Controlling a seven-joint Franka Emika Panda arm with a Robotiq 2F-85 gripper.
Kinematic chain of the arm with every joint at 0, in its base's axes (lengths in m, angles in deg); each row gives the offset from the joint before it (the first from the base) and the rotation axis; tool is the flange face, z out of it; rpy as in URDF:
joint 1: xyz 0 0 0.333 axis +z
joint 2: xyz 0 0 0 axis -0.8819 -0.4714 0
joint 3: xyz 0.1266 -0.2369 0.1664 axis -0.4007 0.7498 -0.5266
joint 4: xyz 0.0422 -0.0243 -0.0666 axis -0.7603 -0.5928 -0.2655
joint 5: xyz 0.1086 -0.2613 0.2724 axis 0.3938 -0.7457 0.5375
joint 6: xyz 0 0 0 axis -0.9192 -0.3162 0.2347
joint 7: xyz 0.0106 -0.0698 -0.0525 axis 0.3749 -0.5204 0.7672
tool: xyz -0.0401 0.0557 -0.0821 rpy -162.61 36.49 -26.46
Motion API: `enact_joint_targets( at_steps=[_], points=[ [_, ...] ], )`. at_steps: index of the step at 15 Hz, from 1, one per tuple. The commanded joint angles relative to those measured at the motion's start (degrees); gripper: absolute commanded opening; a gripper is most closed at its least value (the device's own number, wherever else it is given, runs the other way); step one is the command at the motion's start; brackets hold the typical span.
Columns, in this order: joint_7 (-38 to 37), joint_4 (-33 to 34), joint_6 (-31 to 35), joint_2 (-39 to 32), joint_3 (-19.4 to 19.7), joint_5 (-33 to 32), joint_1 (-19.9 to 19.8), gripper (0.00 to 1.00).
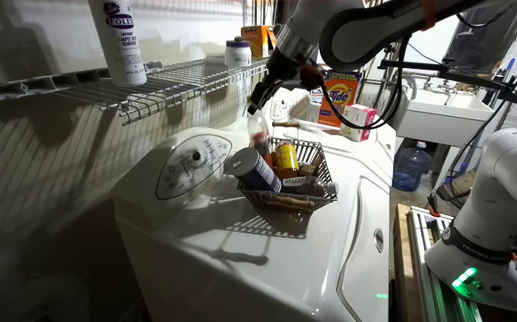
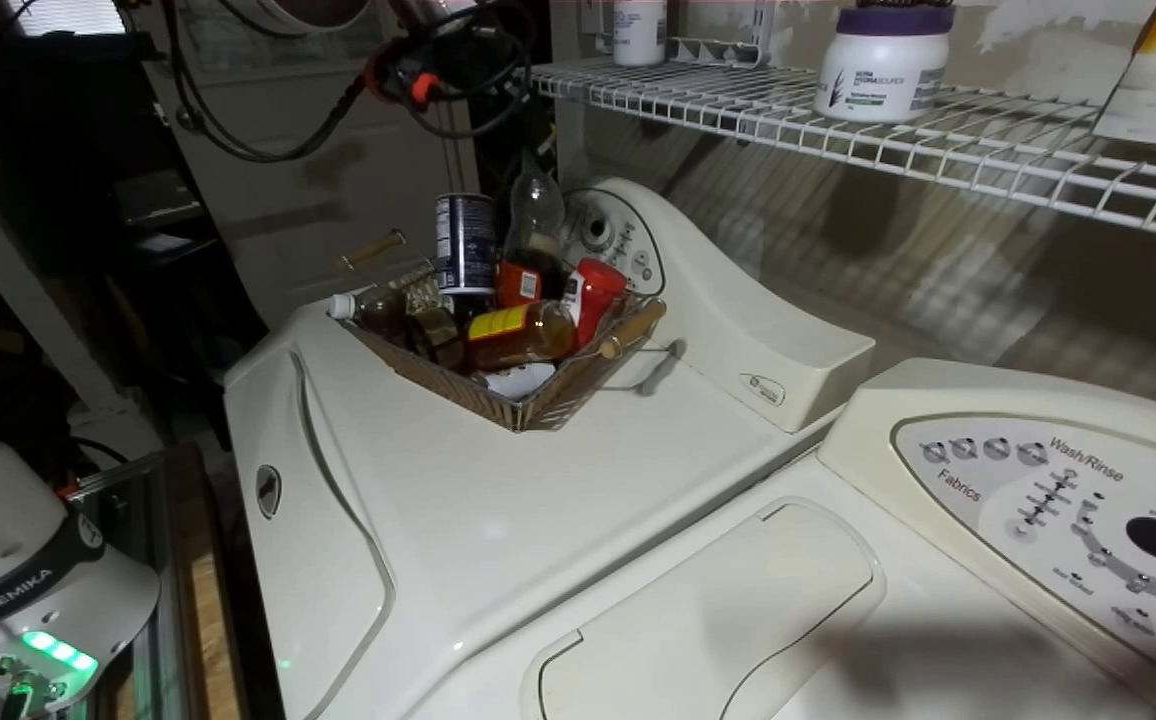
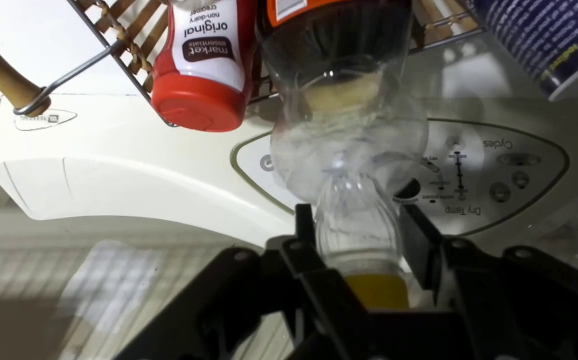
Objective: Take the bottle off of the shelf and place it into the basket
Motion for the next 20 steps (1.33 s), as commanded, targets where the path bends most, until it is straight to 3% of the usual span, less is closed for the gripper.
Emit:
enact_joint_targets(
  at_steps=[1, 3, 5, 9, 15, 20],
  points=[
    [0.69, 0.05, 0.77, 0.88, -0.33, 0.14, -0.58, 0.81],
    [0.87, 0.05, 0.62, 1.19, -0.32, 0.24, -0.54, 0.95],
    [1.00, 0.19, -0.02, 1.78, -0.33, 0.32, -0.50, 1.00],
    [1.73, 0.89, -4.91, 4.71, -0.64, 0.99, 0.06, 1.00],
    [5.75, 3.37, -22.77, 10.95, -1.75, 0.59, 1.25, 1.00],
    [8.35, 5.55, -32.76, 13.53, -1.95, 2.33, 2.68, 1.00]
  ],
)
